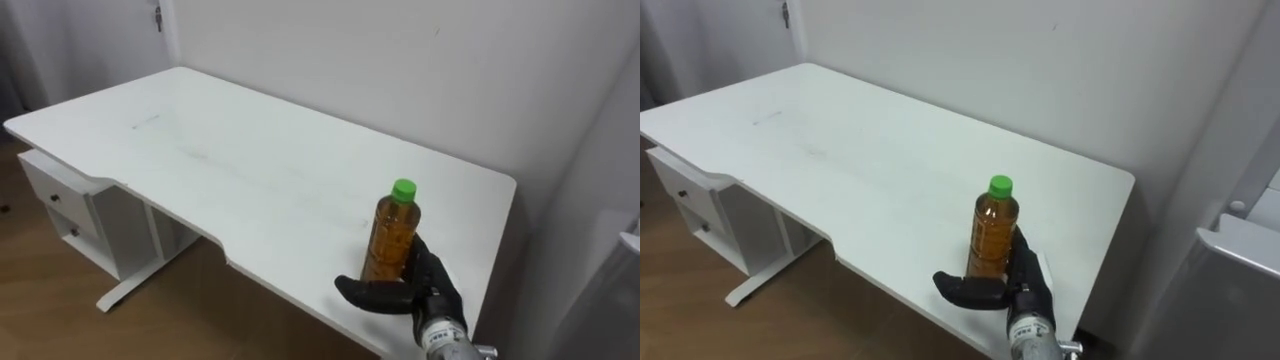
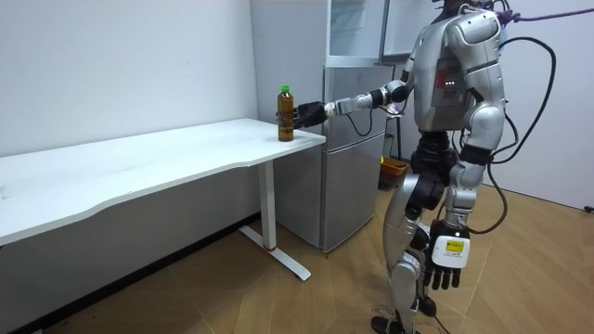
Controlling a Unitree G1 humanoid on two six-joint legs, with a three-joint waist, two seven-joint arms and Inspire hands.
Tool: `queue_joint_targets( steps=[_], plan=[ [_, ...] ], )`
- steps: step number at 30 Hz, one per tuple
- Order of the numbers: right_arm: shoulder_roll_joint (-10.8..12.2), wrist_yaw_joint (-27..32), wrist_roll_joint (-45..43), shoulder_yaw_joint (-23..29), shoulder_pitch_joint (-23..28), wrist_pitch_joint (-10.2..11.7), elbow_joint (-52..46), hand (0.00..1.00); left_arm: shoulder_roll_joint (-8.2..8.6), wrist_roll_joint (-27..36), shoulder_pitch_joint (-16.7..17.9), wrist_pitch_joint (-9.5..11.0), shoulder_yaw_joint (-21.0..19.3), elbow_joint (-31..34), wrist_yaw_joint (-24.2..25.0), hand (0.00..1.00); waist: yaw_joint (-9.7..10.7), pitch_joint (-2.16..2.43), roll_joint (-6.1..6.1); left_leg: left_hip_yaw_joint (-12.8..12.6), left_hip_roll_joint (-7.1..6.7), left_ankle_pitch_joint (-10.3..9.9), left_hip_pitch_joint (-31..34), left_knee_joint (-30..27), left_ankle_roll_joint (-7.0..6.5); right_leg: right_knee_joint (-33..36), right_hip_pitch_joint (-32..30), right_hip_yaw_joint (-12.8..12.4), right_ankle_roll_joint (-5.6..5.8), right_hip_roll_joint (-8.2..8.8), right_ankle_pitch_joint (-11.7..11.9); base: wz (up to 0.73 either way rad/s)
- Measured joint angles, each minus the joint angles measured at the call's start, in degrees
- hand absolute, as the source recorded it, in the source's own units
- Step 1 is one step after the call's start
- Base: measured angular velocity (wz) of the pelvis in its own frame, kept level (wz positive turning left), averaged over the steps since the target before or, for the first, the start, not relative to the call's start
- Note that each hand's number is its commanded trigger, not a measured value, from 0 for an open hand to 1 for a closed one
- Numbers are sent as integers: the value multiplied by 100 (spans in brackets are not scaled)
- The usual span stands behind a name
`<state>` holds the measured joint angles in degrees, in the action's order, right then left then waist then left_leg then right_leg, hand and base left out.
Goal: Put the bottle in the upper fridge
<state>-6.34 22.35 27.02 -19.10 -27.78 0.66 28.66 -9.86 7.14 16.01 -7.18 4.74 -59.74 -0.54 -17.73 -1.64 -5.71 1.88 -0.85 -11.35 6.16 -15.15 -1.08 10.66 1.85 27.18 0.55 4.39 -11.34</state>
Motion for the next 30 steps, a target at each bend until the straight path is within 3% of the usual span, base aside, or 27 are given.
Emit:
queue_joint_targets(
  steps=[11,17,30],
  plan=[
    [8,47,27,8,-127,0,26,0,0,6,-28,5,2,9,4,0,2,-1,1,21,0,1,137,-113,-3,49,-77,45,-2,7,2,1],
    [5,84,61,14,-127,1,26,0,0,7,-28,5,27,26,-4,0,5,-23,35,67,-1,0,170,-122,-3,95,-82,128,-1,15,1,4],
    [26,418,664,21,-324,81,405,0,0,8,-27,4,246,64,-42,0,-10,-18,51,80,4,2,422,-221,-3,108,-321,138,-19,8,12,0]
  ],
)
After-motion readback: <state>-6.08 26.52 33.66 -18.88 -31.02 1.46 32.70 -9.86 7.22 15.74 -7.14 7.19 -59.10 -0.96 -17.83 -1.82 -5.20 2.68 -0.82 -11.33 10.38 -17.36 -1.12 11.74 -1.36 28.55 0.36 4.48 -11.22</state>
